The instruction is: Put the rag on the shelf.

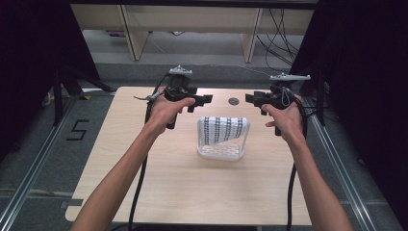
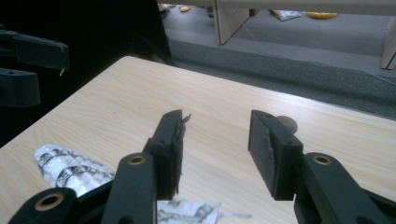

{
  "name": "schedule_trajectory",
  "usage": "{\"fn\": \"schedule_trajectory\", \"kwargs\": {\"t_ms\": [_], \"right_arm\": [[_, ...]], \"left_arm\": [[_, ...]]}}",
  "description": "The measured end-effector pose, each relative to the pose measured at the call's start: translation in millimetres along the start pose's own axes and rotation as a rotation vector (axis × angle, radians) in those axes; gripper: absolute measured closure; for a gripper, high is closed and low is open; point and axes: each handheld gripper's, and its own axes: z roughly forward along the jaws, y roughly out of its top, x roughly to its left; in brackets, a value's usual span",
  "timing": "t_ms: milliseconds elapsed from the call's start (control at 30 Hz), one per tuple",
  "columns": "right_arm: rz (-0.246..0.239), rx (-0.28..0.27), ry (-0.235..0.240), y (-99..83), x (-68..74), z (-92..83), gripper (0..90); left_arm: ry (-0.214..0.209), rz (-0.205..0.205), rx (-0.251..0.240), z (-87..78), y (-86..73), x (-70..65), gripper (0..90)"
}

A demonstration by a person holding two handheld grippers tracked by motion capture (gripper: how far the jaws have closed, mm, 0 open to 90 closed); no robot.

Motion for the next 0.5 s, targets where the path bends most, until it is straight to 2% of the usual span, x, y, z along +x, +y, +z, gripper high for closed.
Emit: {"fn": "schedule_trajectory", "kwargs": {"t_ms": [67, 100, 233, 333, 500], "right_arm": [[0.005, 0.0, 0.004, -0.7, 2.0, -3.0, 55.5], [-0.021, -0.007, 0.012, -0.9, 2.0, -5.6, 55.0], [-0.016, -0.009, 0.019, -2.1, 8.1, -11.4, 54.3], [-0.055, -0.019, 0.018, -2.0, 12.2, -16.7, 54.2], [-0.071, -0.021, 0.029, -3.5, 20.0, -22.4, 53.6]], "left_arm": [[-0.004, 0.006, 0.002, -2.0, -1.4, -0.5, 28.4], [-0.005, 0.013, -0.002, -5.3, -3.4, -2.4, 28.4], [-0.006, 0.031, -0.003, -11.0, -6.3, -6.6, 28.4], [-0.012, 0.037, -0.007, -15.3, -8.6, -9.2, 28.4], [-0.029, 0.046, -0.007, -20.2, -12.9, -13.2, 28.4]]}}
